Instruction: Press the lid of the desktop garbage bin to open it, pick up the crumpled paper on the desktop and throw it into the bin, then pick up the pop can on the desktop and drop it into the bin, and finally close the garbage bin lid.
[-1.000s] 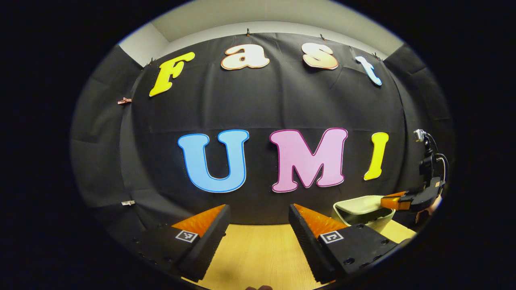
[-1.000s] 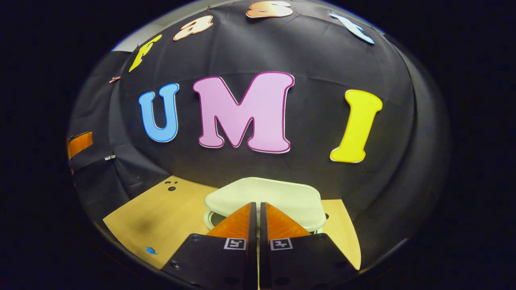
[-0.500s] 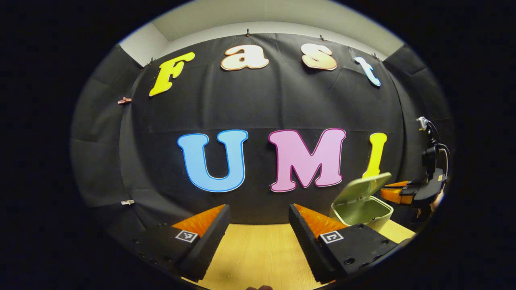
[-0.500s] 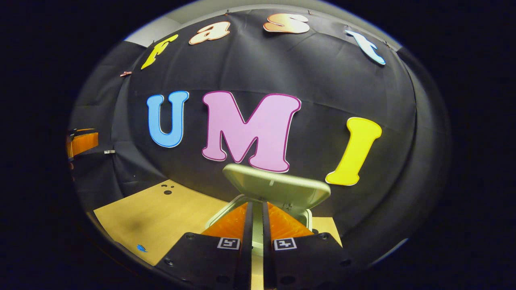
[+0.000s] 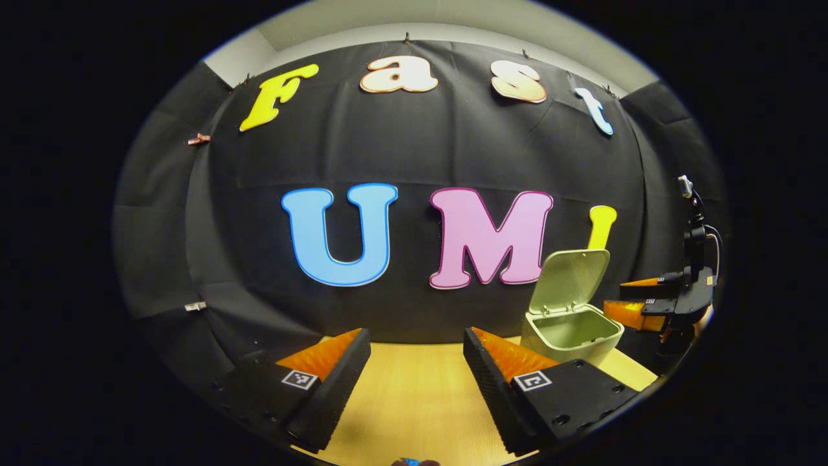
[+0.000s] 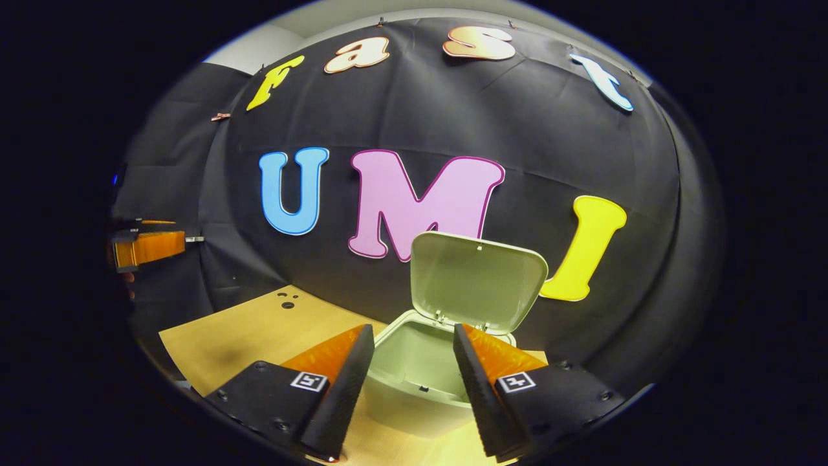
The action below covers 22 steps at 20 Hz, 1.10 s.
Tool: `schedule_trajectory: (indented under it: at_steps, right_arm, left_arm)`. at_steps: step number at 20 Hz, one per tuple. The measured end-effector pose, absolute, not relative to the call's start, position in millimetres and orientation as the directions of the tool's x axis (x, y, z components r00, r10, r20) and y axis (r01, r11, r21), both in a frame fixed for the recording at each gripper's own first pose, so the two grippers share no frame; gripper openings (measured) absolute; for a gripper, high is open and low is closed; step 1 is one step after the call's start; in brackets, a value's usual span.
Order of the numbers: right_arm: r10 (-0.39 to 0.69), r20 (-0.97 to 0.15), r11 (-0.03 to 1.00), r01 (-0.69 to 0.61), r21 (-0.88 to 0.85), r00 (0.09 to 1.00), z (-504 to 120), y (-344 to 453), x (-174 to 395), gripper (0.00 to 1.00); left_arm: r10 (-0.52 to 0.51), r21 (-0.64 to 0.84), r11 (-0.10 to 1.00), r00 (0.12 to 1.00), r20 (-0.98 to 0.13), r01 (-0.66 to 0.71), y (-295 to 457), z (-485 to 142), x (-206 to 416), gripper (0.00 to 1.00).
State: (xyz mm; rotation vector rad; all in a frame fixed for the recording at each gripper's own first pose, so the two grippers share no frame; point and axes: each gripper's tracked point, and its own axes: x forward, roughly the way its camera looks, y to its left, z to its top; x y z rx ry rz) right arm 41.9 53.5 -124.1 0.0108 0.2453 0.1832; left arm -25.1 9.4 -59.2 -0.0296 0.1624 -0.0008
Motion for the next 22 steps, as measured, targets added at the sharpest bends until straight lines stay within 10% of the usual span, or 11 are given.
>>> schedule_trajectory:
  at_steps: [8, 22]
  right_arm:
    - [0.196, -0.255, 0.980, -0.195, 0.029, 0.947, -130.0, 61.2, 7.9, 0.98]
    - [0.190, -0.280, 0.978, -0.154, 0.143, 0.941, -130.0, 51.7, -39.0, 0.98]
  left_arm:
    - [-0.057, -0.101, 0.995, 0.923, -0.381, 0.020, 22.9, -167.9, -55.4, 0.94]
    - [-0.152, -0.095, 0.988, 0.693, -0.704, 0.121, -0.3, -385.9, -116.2, 0.85]
